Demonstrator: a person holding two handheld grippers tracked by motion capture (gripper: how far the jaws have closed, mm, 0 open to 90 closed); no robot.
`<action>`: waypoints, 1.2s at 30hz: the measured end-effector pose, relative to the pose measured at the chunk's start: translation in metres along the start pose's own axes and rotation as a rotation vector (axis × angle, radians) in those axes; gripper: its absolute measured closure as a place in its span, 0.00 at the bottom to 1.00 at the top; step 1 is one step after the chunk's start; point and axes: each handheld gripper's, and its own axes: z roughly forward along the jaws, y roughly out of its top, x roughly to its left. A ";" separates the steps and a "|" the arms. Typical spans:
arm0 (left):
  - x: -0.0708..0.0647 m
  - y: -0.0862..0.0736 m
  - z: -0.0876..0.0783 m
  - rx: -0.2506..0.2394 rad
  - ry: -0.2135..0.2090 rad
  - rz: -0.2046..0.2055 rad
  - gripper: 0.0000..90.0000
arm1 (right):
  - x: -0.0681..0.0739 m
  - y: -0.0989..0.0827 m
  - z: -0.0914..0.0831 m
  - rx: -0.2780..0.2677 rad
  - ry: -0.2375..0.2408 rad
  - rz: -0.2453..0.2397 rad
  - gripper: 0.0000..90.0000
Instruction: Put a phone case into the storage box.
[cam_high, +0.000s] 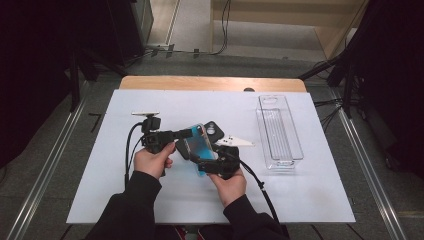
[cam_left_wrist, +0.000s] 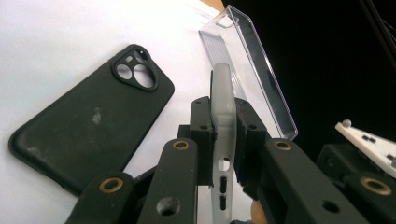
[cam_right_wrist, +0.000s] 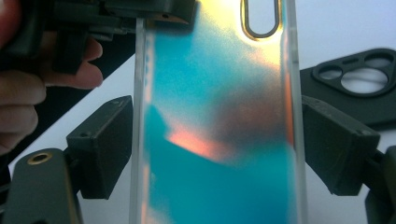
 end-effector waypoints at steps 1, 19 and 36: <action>-0.001 0.000 -0.001 0.002 0.002 0.006 0.90 | -0.001 0.003 -0.001 0.011 0.004 -0.008 0.05; -0.016 -0.005 -0.006 -0.119 0.064 0.221 0.90 | -0.014 0.018 -0.029 0.192 0.028 -0.101 0.00; -0.030 -0.023 -0.004 -0.172 0.096 0.408 0.90 | -0.014 0.022 -0.039 0.153 0.049 -0.170 0.00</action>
